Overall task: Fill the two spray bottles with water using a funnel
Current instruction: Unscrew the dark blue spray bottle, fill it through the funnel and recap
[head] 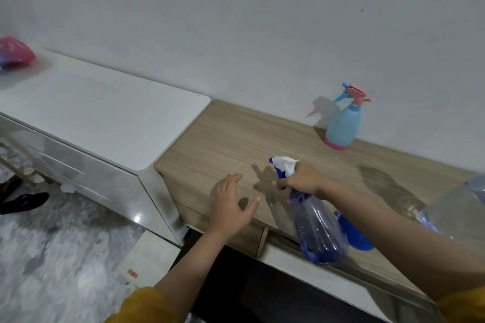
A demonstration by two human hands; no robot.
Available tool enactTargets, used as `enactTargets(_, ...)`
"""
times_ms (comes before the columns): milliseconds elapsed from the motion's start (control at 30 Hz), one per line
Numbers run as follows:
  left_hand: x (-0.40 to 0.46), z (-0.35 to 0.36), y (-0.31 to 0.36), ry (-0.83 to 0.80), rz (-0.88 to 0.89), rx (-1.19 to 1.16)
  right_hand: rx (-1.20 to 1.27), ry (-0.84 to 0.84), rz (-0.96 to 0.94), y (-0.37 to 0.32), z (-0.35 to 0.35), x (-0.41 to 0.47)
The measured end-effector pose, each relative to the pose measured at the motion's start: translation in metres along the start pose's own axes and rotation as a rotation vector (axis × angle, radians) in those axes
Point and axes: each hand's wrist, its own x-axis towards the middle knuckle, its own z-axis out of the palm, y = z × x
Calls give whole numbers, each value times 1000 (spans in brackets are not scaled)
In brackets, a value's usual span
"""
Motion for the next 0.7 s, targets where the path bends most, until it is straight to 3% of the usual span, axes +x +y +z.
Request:
enactTargets(100, -6, 6, 15, -18, 51, -75, 111, 148, -92, 7, -6, 5)
enactTargets(400, -9, 27, 57, -319, 29, -453, 444, 455, -374, -2, -25, 7)
enactTargets(567, 6, 33, 68, -235, 42, -528, 616, 623, -433, -13, -27, 9)
enactTargets(700, 26, 35, 71, -210, 61, -464, 477, 756, -415, -10, -39, 26)
